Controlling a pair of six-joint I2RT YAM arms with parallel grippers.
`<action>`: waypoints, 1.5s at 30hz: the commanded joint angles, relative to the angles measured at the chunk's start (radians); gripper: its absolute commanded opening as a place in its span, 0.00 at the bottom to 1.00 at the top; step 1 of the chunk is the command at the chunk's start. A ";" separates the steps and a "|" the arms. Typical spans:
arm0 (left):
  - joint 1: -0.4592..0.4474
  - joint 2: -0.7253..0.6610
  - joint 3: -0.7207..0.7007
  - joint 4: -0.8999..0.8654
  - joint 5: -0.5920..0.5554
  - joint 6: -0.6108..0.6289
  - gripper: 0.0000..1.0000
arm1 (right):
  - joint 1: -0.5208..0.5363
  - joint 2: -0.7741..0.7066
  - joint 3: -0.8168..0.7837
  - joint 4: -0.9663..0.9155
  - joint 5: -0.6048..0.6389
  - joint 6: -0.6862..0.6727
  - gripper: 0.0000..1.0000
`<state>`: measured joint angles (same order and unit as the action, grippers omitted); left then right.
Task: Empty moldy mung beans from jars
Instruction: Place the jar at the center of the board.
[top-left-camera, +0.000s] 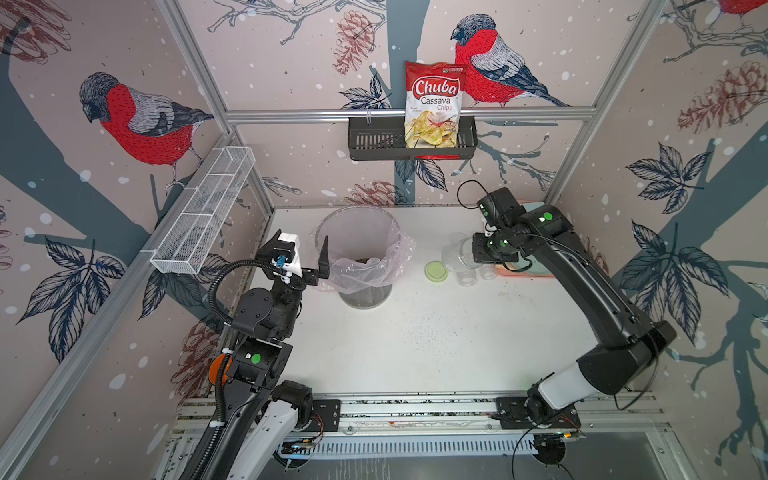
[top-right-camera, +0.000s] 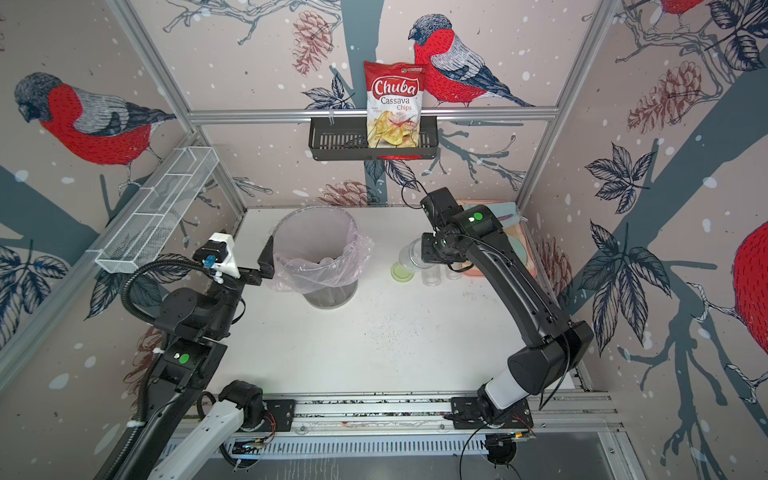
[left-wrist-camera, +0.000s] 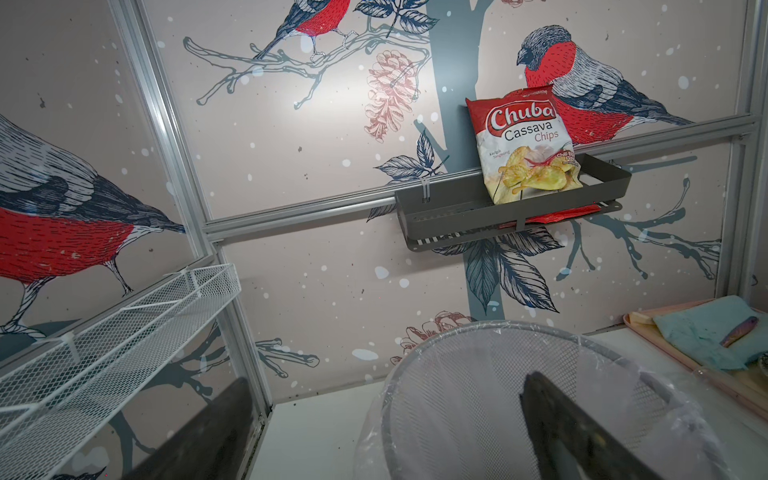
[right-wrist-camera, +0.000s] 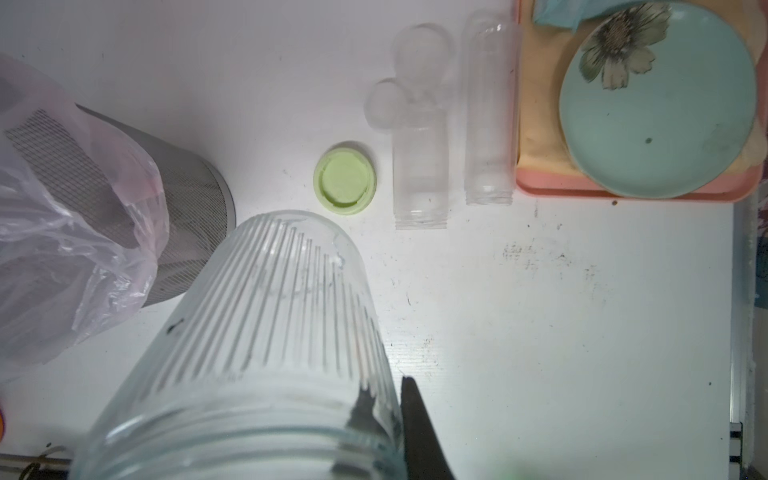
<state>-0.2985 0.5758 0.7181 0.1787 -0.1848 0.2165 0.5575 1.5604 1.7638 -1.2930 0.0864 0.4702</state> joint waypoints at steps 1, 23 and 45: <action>0.000 -0.004 -0.009 0.084 -0.036 -0.006 0.98 | 0.004 0.020 -0.049 -0.025 -0.044 0.008 0.00; -0.004 -0.082 -0.077 0.115 -0.098 0.035 0.98 | 0.019 0.083 -0.305 -0.024 0.060 0.034 0.00; -0.032 -0.100 -0.080 0.106 -0.117 0.080 0.98 | 0.002 0.269 -0.233 0.048 0.059 -0.006 0.17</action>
<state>-0.3286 0.4736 0.6361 0.2462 -0.2916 0.2890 0.5621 1.8259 1.5360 -1.2587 0.1677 0.4725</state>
